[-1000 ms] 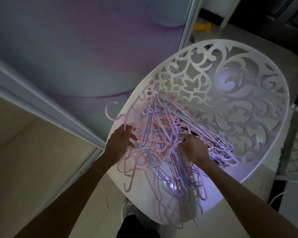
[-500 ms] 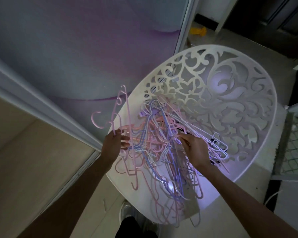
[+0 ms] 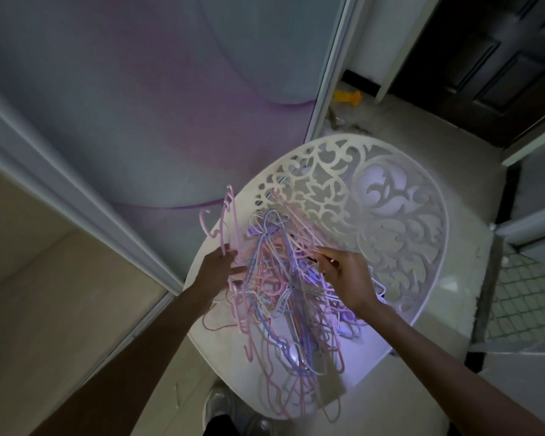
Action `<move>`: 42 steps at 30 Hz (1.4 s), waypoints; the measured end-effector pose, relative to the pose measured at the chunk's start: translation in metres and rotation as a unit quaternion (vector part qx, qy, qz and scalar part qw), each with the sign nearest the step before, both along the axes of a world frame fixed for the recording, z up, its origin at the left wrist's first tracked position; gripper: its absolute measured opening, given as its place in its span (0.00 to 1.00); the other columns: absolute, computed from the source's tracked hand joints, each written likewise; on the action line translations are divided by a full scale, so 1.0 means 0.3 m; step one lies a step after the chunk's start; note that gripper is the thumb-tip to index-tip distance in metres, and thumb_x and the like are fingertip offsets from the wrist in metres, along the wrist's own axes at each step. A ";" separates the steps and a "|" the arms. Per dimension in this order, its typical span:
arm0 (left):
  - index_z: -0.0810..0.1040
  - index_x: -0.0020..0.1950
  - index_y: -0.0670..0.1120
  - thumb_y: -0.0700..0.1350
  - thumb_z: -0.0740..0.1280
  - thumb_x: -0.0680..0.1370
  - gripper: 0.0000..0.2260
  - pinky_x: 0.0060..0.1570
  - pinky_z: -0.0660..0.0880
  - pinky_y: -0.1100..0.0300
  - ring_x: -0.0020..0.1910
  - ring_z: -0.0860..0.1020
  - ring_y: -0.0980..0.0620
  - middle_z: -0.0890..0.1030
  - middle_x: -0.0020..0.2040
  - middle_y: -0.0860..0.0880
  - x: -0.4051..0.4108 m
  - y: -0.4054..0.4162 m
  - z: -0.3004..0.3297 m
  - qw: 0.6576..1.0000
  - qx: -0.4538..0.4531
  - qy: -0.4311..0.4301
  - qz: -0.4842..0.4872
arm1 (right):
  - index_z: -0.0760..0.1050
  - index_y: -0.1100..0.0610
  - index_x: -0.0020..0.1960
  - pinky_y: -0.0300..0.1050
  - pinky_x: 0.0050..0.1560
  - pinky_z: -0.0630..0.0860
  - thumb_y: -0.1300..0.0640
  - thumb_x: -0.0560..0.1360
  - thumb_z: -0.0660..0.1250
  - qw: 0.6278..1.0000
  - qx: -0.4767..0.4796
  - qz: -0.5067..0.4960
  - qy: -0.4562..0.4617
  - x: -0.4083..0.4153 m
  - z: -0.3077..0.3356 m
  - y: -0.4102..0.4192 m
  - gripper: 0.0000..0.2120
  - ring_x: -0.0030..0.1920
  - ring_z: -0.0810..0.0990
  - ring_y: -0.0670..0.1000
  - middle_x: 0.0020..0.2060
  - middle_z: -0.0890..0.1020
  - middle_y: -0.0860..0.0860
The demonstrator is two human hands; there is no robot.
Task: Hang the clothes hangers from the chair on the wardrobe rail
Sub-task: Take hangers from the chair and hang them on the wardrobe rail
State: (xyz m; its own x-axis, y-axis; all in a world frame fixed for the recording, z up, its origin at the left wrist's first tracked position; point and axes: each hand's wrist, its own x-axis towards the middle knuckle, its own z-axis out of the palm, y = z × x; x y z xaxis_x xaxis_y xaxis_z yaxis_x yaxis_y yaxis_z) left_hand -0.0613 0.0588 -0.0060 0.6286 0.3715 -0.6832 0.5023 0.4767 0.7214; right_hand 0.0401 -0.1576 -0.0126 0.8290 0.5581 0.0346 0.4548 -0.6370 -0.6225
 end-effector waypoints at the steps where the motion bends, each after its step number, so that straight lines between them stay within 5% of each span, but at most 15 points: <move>1: 0.65 0.70 0.43 0.37 0.56 0.81 0.16 0.20 0.74 0.64 0.28 0.79 0.51 0.75 0.46 0.47 -0.009 0.002 0.035 1.000 0.007 -0.006 0.007 | 0.82 0.51 0.47 0.42 0.32 0.73 0.52 0.77 0.61 0.999 0.028 -0.012 0.042 -0.013 0.043 0.004 0.11 0.26 0.76 0.47 0.25 0.78 0.51; 3: 0.62 0.66 0.54 0.35 0.55 0.81 0.18 0.21 0.75 0.63 0.26 0.80 0.51 0.78 0.38 0.50 -0.038 0.011 0.095 0.999 -0.016 -0.030 0.015 | 0.82 0.55 0.43 0.37 0.29 0.71 0.60 0.77 0.64 0.982 0.095 -0.054 0.153 -0.040 0.117 0.022 0.08 0.22 0.73 0.42 0.21 0.76 0.47; 5: 0.64 0.61 0.52 0.33 0.55 0.81 0.16 0.22 0.76 0.62 0.23 0.81 0.53 0.78 0.28 0.53 -0.087 0.041 0.184 0.998 -0.050 -0.033 0.020 | 0.81 0.57 0.45 0.36 0.27 0.71 0.63 0.76 0.65 0.951 0.149 -0.089 0.256 -0.073 0.219 0.060 0.07 0.21 0.72 0.42 0.21 0.77 0.46; 10: 0.76 0.45 0.45 0.35 0.61 0.78 0.08 0.36 0.77 0.62 0.35 0.80 0.54 0.76 0.39 0.47 -0.252 0.076 0.401 0.998 -0.028 -0.023 -0.041 | 0.80 0.62 0.50 0.32 0.26 0.74 0.62 0.75 0.66 0.919 0.157 -0.069 0.356 -0.168 0.450 0.149 0.06 0.21 0.74 0.41 0.29 0.79 0.53; 15: 0.74 0.31 0.43 0.35 0.69 0.68 0.07 0.23 0.73 0.67 0.24 0.72 0.55 0.72 0.27 0.48 -0.450 0.123 0.594 0.989 -0.129 -0.050 0.054 | 0.77 0.65 0.53 0.30 0.27 0.73 0.62 0.78 0.62 0.904 0.115 0.043 0.410 -0.339 0.653 0.300 0.08 0.23 0.77 0.41 0.24 0.81 0.46; 18: 0.73 0.36 0.44 0.39 0.67 0.74 0.06 0.35 0.69 0.62 0.32 0.68 0.53 0.70 0.34 0.48 -0.565 0.175 0.683 0.990 -0.097 -0.016 0.104 | 0.74 0.66 0.57 0.32 0.28 0.74 0.63 0.79 0.59 0.883 0.112 0.110 0.441 -0.470 0.767 0.409 0.10 0.24 0.78 0.42 0.29 0.82 0.49; 23: 0.76 0.46 0.43 0.41 0.69 0.73 0.05 0.30 0.78 0.62 0.38 0.77 0.49 0.72 0.41 0.48 -0.779 0.286 0.832 0.984 -0.127 -0.044 0.120 | 0.76 0.61 0.55 0.33 0.32 0.75 0.63 0.79 0.59 0.897 0.070 0.184 0.395 -0.699 0.915 0.605 0.09 0.26 0.79 0.41 0.34 0.81 0.50; 27: 0.77 0.43 0.42 0.44 0.70 0.68 0.08 0.42 0.78 0.56 0.35 0.79 0.48 0.76 0.41 0.46 -1.003 0.406 0.948 0.983 -0.113 -0.094 0.105 | 0.79 0.58 0.51 0.36 0.35 0.77 0.62 0.77 0.64 0.908 0.051 0.204 0.362 -0.953 1.016 0.774 0.07 0.27 0.79 0.44 0.32 0.81 0.50; 32: 0.76 0.43 0.43 0.44 0.65 0.74 0.05 0.51 0.75 0.56 0.32 0.80 0.51 0.81 0.33 0.48 -1.207 0.518 1.070 0.985 -0.062 -0.119 0.110 | 0.79 0.49 0.40 0.36 0.35 0.75 0.63 0.75 0.66 0.918 0.060 0.241 0.308 -1.167 1.101 0.908 0.10 0.31 0.79 0.42 0.31 0.80 0.45; 36: 0.76 0.38 0.46 0.41 0.67 0.72 0.03 0.32 0.74 0.65 0.37 0.80 0.53 0.81 0.35 0.50 -1.369 0.614 1.136 0.980 -0.018 -0.147 0.136 | 0.80 0.51 0.40 0.40 0.38 0.75 0.60 0.75 0.67 0.922 0.071 0.267 0.272 -1.308 1.168 0.994 0.07 0.31 0.76 0.46 0.30 0.77 0.48; 39: 0.75 0.42 0.48 0.36 0.64 0.75 0.07 0.35 0.74 0.63 0.32 0.81 0.56 0.80 0.36 0.50 -1.439 0.667 1.167 0.976 0.008 -0.157 0.150 | 0.81 0.58 0.49 0.42 0.42 0.80 0.58 0.76 0.66 0.924 0.057 0.296 0.234 -1.358 1.205 1.049 0.07 0.34 0.79 0.49 0.34 0.79 0.50; 42: 0.74 0.42 0.48 0.33 0.64 0.75 0.09 0.34 0.79 0.63 0.31 0.80 0.56 0.81 0.34 0.50 -1.469 0.734 1.186 0.974 0.023 -0.163 0.156 | 0.80 0.60 0.54 0.34 0.34 0.78 0.61 0.76 0.65 0.929 0.060 0.307 0.197 -1.367 1.246 1.111 0.09 0.31 0.81 0.46 0.35 0.81 0.51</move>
State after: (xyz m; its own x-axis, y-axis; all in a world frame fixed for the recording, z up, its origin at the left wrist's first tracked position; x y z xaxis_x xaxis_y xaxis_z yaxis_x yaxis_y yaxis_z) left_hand -0.5020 0.2789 0.3497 0.6608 0.6047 -0.4445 0.0794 0.5326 0.8426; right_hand -0.3701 0.1756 0.3611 0.3173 0.9418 -0.1112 0.4319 -0.2480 -0.8672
